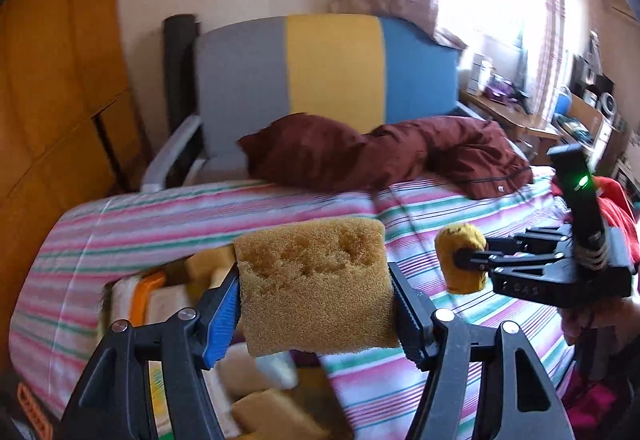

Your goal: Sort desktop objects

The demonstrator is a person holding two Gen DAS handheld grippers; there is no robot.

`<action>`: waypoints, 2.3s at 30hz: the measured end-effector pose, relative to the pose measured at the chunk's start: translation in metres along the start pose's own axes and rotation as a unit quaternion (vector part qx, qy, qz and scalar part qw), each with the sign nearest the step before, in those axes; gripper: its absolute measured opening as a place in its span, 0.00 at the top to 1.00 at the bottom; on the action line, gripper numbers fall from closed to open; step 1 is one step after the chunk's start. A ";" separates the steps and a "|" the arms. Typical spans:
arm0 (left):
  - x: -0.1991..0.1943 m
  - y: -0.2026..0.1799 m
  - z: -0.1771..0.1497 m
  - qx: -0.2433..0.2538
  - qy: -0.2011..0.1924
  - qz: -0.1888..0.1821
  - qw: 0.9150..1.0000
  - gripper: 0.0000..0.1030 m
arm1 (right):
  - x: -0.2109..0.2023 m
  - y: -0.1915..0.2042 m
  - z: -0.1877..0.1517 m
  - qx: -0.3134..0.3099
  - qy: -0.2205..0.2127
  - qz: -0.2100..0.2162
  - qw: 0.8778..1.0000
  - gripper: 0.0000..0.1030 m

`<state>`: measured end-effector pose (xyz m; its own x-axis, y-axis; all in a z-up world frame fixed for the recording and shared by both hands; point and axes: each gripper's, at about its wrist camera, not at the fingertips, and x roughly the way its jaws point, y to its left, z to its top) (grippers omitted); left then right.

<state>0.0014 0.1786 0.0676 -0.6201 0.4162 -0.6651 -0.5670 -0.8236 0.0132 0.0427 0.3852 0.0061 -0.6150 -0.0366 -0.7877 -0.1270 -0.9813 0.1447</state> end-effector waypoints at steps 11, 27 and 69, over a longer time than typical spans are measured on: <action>0.001 0.111 -0.072 -0.109 0.037 0.057 0.992 0.34 | 0.028 0.142 0.016 -0.072 0.003 0.078 0.994 0.68; 0.032 0.171 -0.110 -0.147 0.066 0.059 0.985 0.30 | 0.090 0.214 0.019 -0.094 0.040 0.082 0.991 0.66; -0.092 0.149 -0.100 -0.172 -0.059 0.153 0.971 0.31 | 0.011 0.198 -0.054 -0.056 -0.042 0.116 0.991 0.21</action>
<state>0.0279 -0.0206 0.0564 -0.8000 0.1563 -0.5793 -0.1449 -0.9872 -0.0662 0.0523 0.1805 -0.0064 -0.6801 -0.2522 -0.6884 0.1101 -0.9635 0.2442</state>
